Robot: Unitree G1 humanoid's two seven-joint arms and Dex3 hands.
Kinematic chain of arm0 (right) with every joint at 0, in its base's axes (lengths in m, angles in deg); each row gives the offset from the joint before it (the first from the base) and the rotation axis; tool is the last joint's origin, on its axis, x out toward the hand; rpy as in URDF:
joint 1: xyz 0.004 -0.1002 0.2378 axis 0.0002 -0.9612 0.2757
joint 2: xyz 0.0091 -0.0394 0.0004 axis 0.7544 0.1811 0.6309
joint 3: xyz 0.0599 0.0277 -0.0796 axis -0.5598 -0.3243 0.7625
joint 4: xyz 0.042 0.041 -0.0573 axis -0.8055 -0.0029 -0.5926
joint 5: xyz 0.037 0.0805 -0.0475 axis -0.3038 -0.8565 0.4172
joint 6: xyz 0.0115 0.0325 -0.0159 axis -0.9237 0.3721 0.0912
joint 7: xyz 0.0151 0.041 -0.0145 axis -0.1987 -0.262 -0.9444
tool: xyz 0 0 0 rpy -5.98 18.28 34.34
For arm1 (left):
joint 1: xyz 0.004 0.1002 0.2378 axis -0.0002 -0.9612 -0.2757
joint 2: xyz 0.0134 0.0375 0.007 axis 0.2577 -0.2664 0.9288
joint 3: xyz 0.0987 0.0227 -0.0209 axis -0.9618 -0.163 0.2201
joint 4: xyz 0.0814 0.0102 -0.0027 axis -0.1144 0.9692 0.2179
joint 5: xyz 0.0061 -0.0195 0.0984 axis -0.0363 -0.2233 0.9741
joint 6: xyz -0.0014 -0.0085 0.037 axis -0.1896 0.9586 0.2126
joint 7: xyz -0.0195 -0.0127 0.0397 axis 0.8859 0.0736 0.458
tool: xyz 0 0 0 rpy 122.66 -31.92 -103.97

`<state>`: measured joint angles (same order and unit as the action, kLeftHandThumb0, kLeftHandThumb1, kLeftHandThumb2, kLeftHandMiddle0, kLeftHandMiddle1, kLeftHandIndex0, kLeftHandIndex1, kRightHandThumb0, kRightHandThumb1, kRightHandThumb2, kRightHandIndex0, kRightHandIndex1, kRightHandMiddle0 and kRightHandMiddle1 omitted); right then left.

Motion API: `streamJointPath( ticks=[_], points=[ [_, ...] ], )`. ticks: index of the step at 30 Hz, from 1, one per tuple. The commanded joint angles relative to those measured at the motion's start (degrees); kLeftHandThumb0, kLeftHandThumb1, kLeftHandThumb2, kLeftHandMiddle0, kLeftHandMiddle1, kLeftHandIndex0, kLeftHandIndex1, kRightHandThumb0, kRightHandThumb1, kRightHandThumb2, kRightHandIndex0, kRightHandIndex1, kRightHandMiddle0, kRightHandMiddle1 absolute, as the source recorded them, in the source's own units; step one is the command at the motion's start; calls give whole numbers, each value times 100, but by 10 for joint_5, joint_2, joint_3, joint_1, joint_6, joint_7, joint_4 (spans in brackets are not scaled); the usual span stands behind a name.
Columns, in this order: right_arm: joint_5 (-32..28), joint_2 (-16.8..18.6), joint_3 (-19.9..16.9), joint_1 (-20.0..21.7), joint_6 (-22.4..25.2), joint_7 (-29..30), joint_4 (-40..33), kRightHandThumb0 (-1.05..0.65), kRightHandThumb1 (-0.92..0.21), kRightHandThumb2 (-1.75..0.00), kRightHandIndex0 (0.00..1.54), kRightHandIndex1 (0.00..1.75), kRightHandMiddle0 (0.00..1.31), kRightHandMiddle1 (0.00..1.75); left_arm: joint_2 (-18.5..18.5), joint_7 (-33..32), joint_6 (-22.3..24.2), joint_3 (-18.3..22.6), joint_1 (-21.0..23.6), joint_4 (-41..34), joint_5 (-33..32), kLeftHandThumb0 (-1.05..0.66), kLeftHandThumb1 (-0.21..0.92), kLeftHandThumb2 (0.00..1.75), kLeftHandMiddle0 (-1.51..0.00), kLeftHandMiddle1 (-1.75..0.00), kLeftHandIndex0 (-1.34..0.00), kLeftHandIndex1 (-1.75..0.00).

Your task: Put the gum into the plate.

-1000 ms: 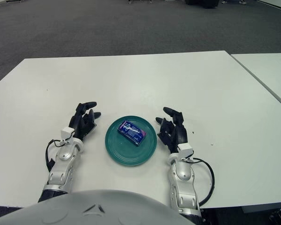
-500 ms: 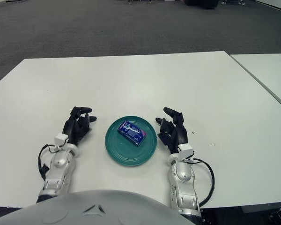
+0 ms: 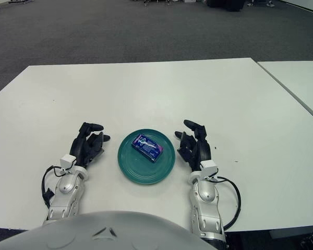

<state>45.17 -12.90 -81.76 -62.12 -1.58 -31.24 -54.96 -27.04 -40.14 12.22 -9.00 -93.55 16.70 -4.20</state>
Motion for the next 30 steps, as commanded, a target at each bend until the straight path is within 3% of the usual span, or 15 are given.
streamJointPath(
  ticks=[1, 9, 20, 30],
  points=[
    [-7, 0, -8, -21, 33, 1, 42, -63, -92, -81, 49, 76, 7, 106, -1, 5, 24, -10, -24, 7, -2, -37, 77, 74, -59, -135, -29, -175],
    [-5, -3, -10, -19, 27, 1, 46, -63, -92, -81, 47, 75, 9, 108, 2, 2, 30, -23, -32, -11, 6, -37, 81, 68, -57, -135, -26, -175],
    [-4, -3, -12, -17, 31, 4, 45, -62, -92, -79, 49, 76, 9, 108, 3, 6, 30, -17, -24, -5, -8, -38, 78, 72, -57, -147, -28, -175],
    [-2, -6, -12, -16, 32, 3, 44, -62, -92, -80, 49, 75, 7, 107, 0, 8, 29, -13, -20, 2, -17, -37, 82, 67, -54, -155, -26, -175]
  ],
)
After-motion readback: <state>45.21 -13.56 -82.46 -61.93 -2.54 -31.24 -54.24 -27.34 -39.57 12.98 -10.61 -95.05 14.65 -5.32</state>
